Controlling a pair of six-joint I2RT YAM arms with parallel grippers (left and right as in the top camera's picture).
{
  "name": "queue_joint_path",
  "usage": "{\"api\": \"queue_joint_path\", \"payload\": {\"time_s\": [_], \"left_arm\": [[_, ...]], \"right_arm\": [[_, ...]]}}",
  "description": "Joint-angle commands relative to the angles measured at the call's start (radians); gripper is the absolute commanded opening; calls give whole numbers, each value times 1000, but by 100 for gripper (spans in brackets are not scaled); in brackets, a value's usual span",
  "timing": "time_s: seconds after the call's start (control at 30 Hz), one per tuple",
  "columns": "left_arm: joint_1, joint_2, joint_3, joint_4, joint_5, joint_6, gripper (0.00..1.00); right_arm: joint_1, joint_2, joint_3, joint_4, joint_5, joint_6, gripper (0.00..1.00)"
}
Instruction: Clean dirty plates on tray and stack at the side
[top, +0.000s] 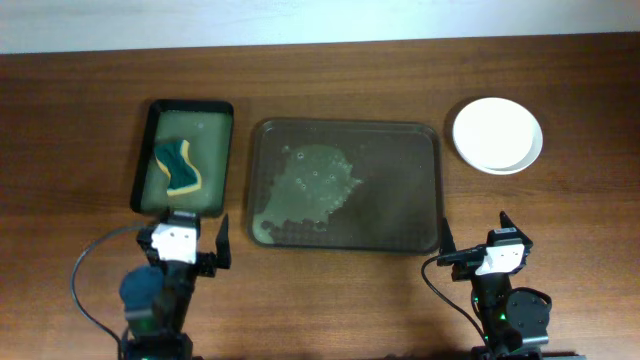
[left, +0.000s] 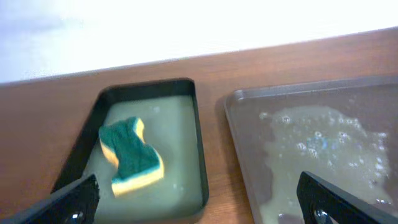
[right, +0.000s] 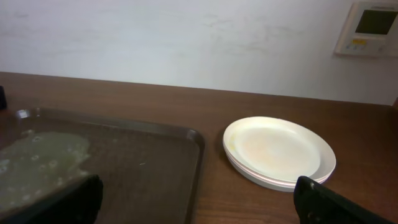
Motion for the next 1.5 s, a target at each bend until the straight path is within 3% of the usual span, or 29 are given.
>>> {"api": "queue_joint_path", "payload": {"time_s": [0.0,0.27,0.4,0.7,0.93,1.1,1.23,1.47], "left_arm": [[1,-123,-118,76,7,19,99],[1,-253,-167,39,-68,12,99],[0,-326,-167,-121,-82,11,99],[-2,-461,-167,-115,-77,-4,99],[-3,-463,-167,-116,-85,-42,99],[-3,-463,-167,-119,-115,-181,99],[-3,-463,-168,-123,-226,-276,99],[-3,-462,-168,-124,-230,-213,99]], "right_arm": [[4,-8,-7,-4,11,1,98],[4,-8,-7,-5,11,1,98],[4,-8,-7,-5,11,1,98],[4,-8,-7,-4,12,1,98],[4,-8,-7,-4,11,1,98],[4,-8,-7,-5,11,1,98],[4,-8,-7,-4,12,1,98],[4,-8,-7,-4,11,1,98]]}}
